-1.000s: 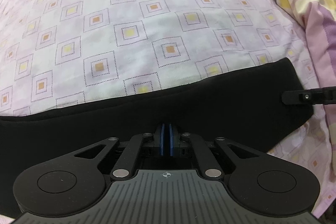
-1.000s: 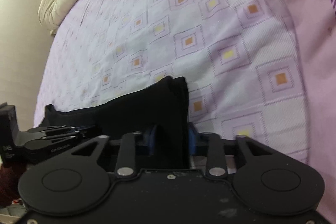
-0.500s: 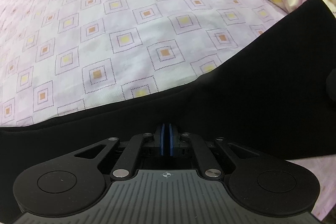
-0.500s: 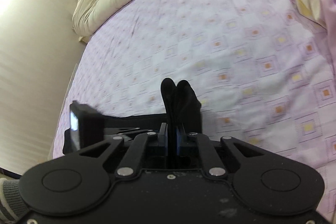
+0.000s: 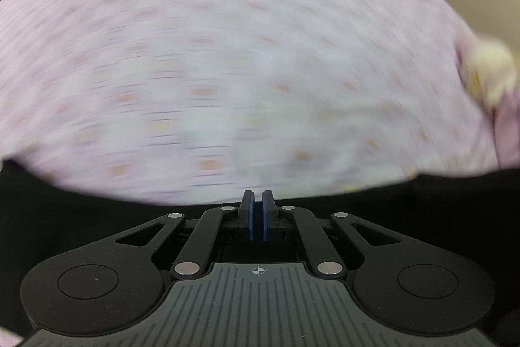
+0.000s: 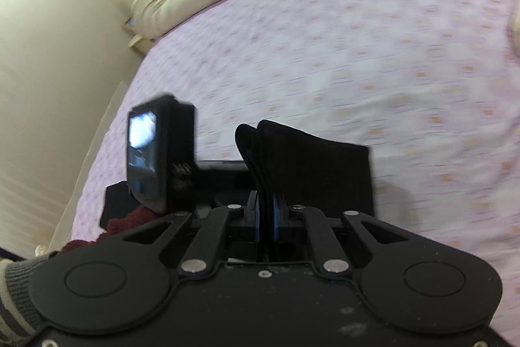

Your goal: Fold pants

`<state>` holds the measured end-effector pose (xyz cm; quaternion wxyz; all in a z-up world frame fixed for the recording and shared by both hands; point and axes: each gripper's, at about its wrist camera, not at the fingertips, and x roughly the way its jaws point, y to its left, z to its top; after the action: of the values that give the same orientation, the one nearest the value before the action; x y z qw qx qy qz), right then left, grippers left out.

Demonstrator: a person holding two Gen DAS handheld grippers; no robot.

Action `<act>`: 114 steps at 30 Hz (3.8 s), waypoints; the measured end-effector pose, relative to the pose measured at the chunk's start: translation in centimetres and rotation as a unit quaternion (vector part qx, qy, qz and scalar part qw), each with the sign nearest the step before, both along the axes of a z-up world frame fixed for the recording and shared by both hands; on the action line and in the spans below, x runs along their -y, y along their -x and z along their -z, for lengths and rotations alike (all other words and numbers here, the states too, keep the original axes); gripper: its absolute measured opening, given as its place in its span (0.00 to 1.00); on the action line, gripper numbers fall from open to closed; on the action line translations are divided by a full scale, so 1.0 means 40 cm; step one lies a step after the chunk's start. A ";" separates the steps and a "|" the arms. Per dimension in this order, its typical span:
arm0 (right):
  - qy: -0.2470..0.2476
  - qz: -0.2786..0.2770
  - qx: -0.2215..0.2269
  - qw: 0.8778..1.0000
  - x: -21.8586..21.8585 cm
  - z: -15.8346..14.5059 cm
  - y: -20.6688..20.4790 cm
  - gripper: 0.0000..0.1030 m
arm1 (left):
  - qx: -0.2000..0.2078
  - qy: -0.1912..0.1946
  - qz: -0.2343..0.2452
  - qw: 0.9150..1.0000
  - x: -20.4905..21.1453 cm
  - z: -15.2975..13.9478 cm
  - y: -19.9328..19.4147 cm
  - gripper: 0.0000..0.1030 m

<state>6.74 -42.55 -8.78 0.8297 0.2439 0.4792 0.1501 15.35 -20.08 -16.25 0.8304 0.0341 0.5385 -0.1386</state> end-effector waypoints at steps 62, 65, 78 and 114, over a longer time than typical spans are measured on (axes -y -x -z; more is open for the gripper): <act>0.205 -0.002 -0.117 0.972 -0.226 0.285 -0.051 0.13 | -0.041 -0.056 0.050 0.996 -0.196 0.080 0.091 0.06; 0.212 0.015 -0.123 0.969 -0.236 0.305 -0.038 0.12 | -0.032 -0.048 0.047 0.997 -0.208 0.061 0.106 0.06; 0.259 0.039 -0.103 0.960 -0.297 0.318 -0.030 0.20 | 0.002 0.016 -0.020 1.000 -0.448 -0.038 0.235 0.06; 0.064 -0.039 0.062 0.995 -0.342 0.092 0.114 0.91 | 0.099 -0.074 -0.227 0.966 -0.549 -0.232 0.431 0.11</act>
<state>2.20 -28.87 -12.45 0.8654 0.1613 0.4443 0.1662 -1.89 1.88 -6.96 0.8843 -0.0138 0.4564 0.0976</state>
